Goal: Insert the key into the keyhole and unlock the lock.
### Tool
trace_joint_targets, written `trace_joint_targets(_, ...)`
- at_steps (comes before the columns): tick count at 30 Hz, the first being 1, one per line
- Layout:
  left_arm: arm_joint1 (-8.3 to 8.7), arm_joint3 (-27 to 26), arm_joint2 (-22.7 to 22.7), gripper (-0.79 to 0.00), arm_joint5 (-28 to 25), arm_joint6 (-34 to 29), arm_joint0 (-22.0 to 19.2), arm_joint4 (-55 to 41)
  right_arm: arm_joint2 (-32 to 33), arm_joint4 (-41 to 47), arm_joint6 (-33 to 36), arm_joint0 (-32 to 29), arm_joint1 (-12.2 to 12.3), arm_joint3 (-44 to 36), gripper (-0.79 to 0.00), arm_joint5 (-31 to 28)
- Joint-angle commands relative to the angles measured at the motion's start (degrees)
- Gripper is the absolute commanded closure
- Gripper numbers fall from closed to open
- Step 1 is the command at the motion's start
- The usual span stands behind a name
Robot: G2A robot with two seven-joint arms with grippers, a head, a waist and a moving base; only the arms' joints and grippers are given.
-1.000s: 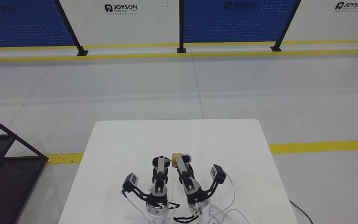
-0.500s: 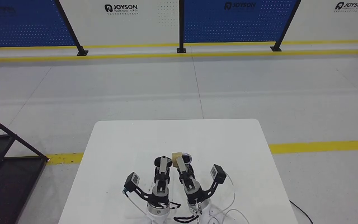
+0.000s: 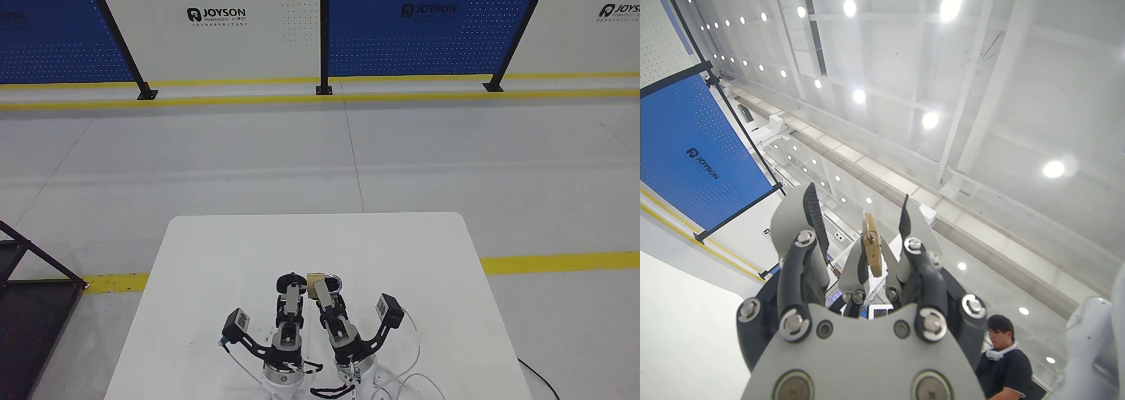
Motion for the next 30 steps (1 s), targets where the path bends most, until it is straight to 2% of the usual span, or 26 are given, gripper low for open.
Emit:
trace_joint_targets(1,0.15,-0.39,-0.36,-0.406,-0.08,-0.08,0.49,0.07,0.0,0.0,0.0,0.0,0.0,0.0,0.0,0.0)
trace_joint_targets(6,0.79,-1.72,-2.42,-0.366,-1.52,-1.52,3.06,1.64,0.0,0.0,0.0,0.0,0.0,0.0,0.0,0.0)
trace_joint_targets(13,2.18,-3.49,-8.6,-0.339,-6.43,-6.43,6.22,1.83,0.08,0.05,0.3,0.05,0.01,-0.05,0.0,0.21)
trace_joint_targets(21,3.8,-3.71,-15.05,-0.311,-14.28,-14.62,8.53,2.12,2.54,0.92,7.98,-1.1,0.67,-1.97,0.0,1.99)
trace_joint_targets(26,5.55,-4.64,-15.37,-0.2,-14.28,-18.49,9.24,1.47,4.65,2.03,11.72,-2.38,1.32,-3.53,0.0,1.47)
trace_joint_targets(30,6.93,-4.75,-15.1,-0.222,-14.28,-21.12,9.14,-0.97,5.51,2.46,15.14,-3.26,1.71,-4.66,0.0,1.12)
